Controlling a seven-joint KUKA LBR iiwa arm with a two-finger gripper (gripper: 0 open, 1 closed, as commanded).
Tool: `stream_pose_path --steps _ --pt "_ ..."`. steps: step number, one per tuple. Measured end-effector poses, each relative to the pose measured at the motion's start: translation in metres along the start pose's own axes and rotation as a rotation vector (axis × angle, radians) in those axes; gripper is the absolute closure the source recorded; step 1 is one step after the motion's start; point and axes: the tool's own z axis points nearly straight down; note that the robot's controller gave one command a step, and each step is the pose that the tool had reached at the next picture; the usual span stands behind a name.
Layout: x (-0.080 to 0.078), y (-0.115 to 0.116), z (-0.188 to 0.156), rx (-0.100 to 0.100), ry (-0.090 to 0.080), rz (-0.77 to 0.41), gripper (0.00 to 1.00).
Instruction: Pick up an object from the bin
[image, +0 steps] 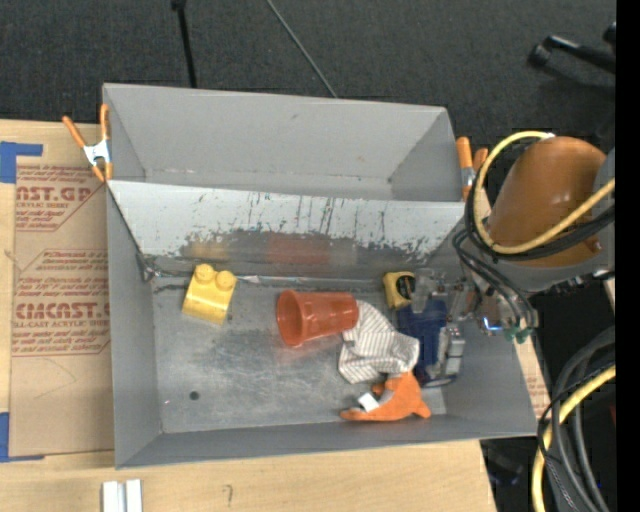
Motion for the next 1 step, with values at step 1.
stream_pose_path --steps 1 --pt "-0.0018 0.0004 -0.0044 0.001 -0.008 -0.002 0.00"
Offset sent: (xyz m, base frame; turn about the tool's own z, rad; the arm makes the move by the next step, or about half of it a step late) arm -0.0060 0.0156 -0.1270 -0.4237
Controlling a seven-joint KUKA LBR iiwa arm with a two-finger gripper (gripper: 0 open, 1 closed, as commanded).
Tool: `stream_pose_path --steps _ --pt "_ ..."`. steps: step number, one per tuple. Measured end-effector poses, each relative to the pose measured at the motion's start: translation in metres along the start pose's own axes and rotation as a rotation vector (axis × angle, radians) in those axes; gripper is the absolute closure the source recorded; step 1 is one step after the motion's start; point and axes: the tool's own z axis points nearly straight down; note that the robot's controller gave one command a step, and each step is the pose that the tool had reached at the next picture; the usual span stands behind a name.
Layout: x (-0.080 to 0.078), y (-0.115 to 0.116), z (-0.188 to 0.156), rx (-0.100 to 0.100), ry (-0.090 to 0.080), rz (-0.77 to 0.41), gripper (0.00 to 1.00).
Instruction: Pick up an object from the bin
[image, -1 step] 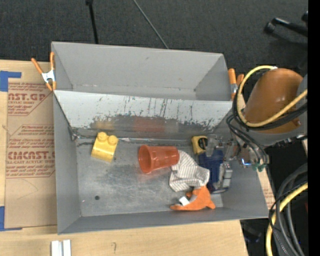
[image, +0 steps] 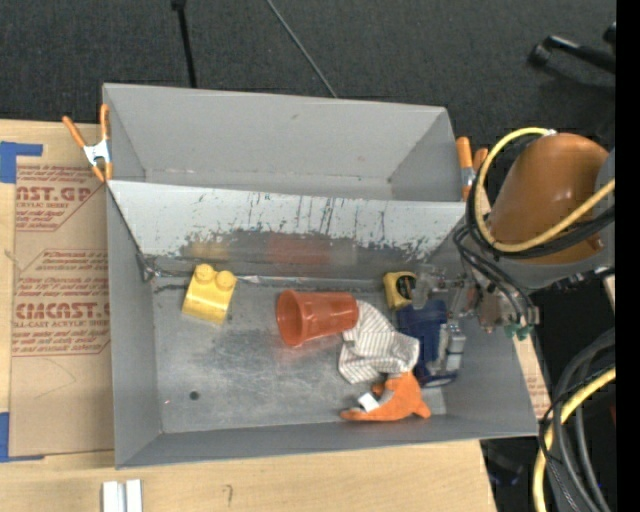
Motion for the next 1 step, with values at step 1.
stream_pose_path --steps 1 --pt "0.0018 0.0051 0.0406 0.000 -0.003 -0.134 0.00"
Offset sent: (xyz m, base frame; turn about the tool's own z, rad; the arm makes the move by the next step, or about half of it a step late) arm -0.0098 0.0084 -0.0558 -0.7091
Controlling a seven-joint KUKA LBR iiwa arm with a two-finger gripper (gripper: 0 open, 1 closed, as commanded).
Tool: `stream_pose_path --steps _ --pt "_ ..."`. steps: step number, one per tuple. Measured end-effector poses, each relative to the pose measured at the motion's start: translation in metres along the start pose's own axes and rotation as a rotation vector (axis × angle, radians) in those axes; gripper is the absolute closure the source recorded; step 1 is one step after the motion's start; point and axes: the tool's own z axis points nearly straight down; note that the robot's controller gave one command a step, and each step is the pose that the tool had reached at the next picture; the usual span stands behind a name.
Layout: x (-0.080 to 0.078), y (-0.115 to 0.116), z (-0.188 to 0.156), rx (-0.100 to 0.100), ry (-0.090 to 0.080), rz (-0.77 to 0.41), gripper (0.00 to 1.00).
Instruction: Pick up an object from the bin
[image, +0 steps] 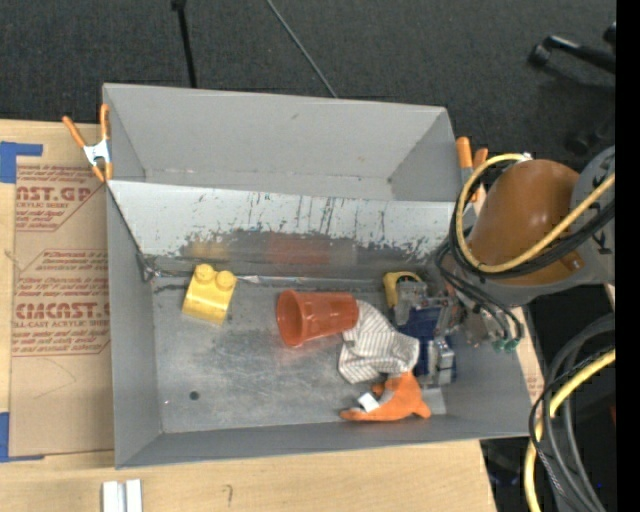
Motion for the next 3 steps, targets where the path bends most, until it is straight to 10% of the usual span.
stream_pose_path --steps 1,3 --pt "0.004 0.003 0.015 -0.003 0.004 -0.374 0.00" --pt "0.006 0.010 0.050 -0.003 0.002 -0.368 0.00"
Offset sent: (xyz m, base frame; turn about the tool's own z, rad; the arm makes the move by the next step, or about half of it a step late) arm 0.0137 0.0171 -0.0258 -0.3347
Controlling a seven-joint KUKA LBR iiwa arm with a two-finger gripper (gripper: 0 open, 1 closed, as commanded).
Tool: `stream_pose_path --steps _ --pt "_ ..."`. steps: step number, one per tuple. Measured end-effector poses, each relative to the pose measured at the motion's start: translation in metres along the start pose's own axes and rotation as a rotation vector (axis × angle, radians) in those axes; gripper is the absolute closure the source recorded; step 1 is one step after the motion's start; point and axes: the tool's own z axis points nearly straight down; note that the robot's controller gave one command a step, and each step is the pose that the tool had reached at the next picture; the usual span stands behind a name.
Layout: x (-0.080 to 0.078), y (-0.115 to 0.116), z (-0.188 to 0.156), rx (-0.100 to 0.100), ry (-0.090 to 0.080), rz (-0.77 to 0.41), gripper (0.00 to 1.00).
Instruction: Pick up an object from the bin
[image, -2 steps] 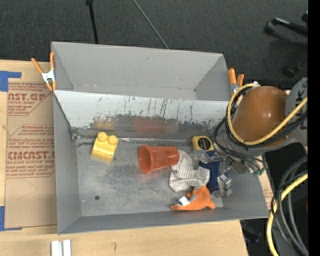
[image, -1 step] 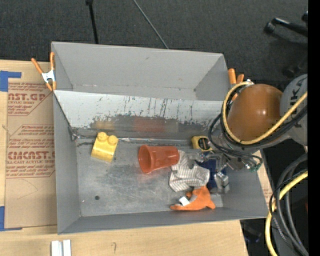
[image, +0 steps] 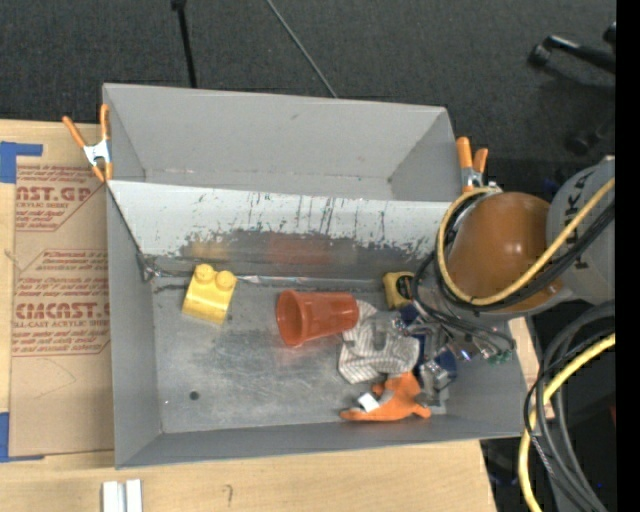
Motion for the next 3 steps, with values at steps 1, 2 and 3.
stream_pose_path --steps 1,2,3 --pt "-0.0546 0.0125 0.0378 0.000 0.006 -0.541 1.00" --pt "-0.0546 0.0124 0.0378 0.000 0.006 -0.541 1.00" --pt "-0.0538 0.0128 0.0338 -0.001 0.007 -0.540 1.00"
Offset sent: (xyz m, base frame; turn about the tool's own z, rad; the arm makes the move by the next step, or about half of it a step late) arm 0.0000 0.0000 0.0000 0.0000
